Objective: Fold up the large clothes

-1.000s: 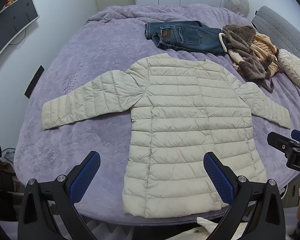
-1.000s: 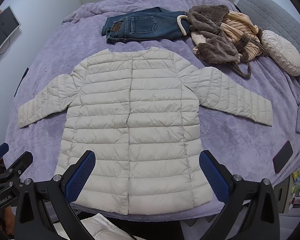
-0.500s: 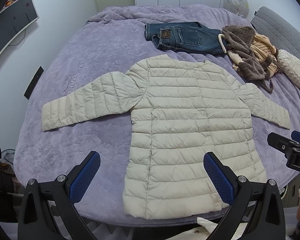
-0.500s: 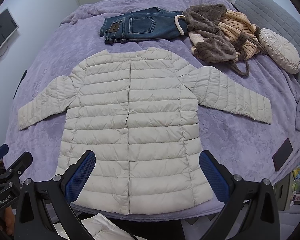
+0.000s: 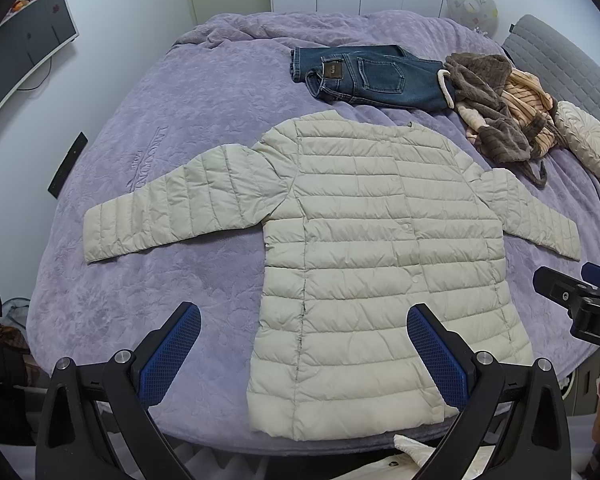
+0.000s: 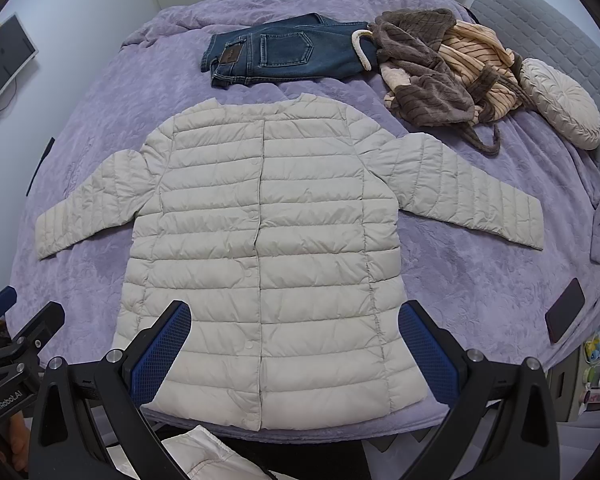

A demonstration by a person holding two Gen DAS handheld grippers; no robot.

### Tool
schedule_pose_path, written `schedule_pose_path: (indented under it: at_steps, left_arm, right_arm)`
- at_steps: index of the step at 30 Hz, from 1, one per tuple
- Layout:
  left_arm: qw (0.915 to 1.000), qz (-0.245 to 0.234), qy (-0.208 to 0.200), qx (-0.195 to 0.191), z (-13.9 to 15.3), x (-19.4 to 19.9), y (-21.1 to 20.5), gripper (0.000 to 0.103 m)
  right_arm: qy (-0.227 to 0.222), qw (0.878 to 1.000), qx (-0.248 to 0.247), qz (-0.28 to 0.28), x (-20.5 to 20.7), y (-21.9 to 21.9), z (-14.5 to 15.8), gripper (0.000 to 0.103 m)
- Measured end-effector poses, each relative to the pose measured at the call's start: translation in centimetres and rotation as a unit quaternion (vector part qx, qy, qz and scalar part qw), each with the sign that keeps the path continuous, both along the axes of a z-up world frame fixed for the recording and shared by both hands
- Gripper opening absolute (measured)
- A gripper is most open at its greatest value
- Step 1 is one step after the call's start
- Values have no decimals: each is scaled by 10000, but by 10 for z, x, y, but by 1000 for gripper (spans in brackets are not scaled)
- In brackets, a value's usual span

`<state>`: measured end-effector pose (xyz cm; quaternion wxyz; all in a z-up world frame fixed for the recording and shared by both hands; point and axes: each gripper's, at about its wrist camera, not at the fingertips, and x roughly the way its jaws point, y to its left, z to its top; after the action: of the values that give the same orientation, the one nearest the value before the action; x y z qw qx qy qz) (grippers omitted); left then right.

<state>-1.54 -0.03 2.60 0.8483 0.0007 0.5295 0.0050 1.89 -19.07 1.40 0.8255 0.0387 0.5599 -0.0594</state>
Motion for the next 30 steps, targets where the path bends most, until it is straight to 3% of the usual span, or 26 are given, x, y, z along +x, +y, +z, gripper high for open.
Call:
schedule_pose_path:
  at_steps: [30]
  left_arm:
    - [10000, 1, -31, -9, 5, 6, 1, 103]
  right_arm:
    - [5, 10000, -9, 2, 1, 1, 0, 103]
